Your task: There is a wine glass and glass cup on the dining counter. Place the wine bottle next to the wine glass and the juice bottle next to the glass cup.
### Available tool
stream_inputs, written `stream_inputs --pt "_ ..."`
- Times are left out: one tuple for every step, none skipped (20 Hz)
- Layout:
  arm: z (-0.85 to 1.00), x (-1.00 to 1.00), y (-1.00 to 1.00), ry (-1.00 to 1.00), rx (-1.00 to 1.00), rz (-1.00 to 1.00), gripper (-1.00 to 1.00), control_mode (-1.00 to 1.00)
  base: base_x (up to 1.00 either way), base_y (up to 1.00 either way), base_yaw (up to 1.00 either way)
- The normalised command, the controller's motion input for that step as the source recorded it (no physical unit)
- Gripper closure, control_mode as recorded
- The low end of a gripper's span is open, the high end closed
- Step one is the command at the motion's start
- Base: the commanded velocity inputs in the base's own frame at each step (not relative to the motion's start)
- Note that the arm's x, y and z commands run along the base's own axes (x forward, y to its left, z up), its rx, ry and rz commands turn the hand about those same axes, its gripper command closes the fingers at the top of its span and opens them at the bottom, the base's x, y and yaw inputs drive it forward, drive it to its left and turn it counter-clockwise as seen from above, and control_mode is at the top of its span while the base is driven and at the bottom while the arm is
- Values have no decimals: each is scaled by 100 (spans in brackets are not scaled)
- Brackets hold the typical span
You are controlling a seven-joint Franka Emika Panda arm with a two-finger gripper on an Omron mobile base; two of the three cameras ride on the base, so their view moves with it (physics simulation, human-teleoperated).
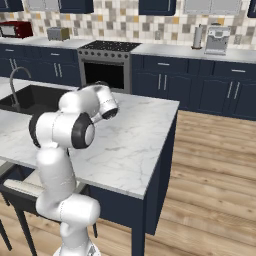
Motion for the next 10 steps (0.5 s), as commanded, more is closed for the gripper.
stream_inputs --pt "13 -35 -8 -6 -7 -25 -100 -100 0 0 0" --pt "18 -34 -16 -5 -8 -23 -100 -100 0 0 0" --pt "20 -29 -17 -4 -11 -23 -100 -100 0 0 0" --pt "17 -27 -18 -2 -13 -24 -100 -100 0 0 0" --pt "21 -28 -23 -2 -15 -24 -100 -100 0 0 0" --pt "22 -26 -24 -1 -15 -24 -100 -100 0 0 0" --pt "29 -31 -27 0 -13 -25 -100 -100 0 0 0" --pt "32 -35 -23 0 -13 -25 -100 -100 0 0 0" --pt "33 -39 -23 0 -12 -25 -100 -100 0 0 0" --pt "34 -40 -22 0 -12 -25 -100 -100 0 0 0"
